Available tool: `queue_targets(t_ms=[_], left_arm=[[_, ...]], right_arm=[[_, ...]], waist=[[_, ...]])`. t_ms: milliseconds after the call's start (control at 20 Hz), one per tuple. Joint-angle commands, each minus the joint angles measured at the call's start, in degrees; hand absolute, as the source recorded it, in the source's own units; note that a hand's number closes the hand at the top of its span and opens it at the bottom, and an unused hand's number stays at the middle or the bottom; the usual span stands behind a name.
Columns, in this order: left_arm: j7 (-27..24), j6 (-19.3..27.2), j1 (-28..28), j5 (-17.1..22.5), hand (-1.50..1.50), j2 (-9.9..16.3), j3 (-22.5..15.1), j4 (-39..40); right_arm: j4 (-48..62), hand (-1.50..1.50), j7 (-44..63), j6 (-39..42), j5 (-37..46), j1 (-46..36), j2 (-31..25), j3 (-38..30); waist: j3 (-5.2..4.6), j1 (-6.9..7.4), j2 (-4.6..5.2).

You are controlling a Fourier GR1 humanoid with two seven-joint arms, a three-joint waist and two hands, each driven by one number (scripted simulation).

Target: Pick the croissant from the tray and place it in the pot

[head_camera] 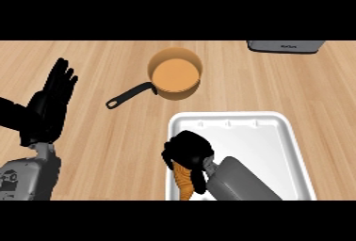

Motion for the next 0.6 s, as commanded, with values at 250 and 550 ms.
queue_targets(t_ms=[250, 550], left_arm=[[0.4, -0.62, 0.93, 0.01, 0.0, -0.5, -0.98, -0.51], [1.18, -1.38, -0.06, 1.46, 0.0, 2.31, 2.39, -0.58]], right_arm=[[-20.76, 1.5, 25.3, -12.15, -16.72, -0.02, 2.15, 16.13], [-31.48, 1.5, 37.05, -28.88, -16.67, -4.57, 2.18, 14.5]], waist=[[0.05, 0.42, -0.18], [0.03, -1.1, -0.27]])
